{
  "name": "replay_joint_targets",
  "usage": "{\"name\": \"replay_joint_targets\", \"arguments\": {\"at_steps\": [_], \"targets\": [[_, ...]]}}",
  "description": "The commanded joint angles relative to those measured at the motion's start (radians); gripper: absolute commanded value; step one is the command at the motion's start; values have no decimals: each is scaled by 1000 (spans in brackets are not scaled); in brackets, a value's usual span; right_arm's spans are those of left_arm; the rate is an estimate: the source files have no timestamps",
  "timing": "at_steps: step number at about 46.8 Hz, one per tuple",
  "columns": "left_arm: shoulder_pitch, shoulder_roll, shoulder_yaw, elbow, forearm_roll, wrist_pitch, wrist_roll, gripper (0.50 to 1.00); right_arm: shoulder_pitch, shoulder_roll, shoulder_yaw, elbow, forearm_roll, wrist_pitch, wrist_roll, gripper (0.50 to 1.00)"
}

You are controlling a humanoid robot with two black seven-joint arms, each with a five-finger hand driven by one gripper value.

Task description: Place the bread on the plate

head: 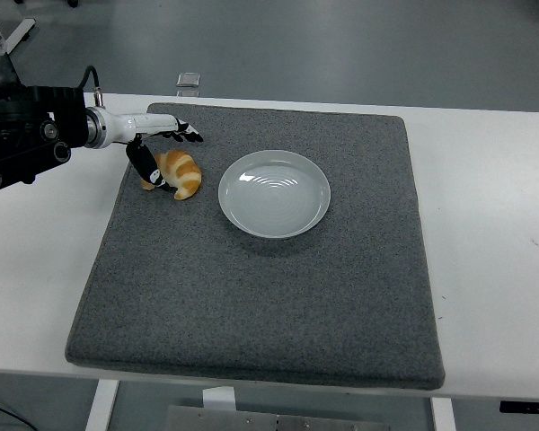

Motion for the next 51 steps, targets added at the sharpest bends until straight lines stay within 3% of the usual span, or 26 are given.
{"name": "replay_joint_targets", "arguments": {"at_steps": [1, 8, 14, 19, 23, 40, 48, 51], "targets": [[2, -6, 33, 0, 16, 25, -1, 939, 1, 0, 0, 0, 0, 0, 0, 954], [3, -8, 51, 0, 16, 56, -1, 934, 1, 0, 0, 0, 0, 0, 0, 954], [3, -8, 51, 1, 18, 57, -1, 900, -1, 0, 0, 0, 0, 0, 0, 954], [5, -8, 57, 0, 25, 57, -2, 823, 1, 0, 0, 0, 0, 0, 0, 954], [3, -9, 79, 0, 47, 67, -2, 795, 1, 0, 0, 0, 0, 0, 0, 954], [29, -35, 83, -3, 111, 93, -4, 778, -1, 0, 0, 0, 0, 0, 0, 954], [29, -35, 82, -2, 166, 96, -4, 692, 1, 0, 0, 0, 0, 0, 0, 954], [28, -35, 82, -2, 166, 97, -4, 600, 1, 0, 0, 0, 0, 0, 0, 954]]}}
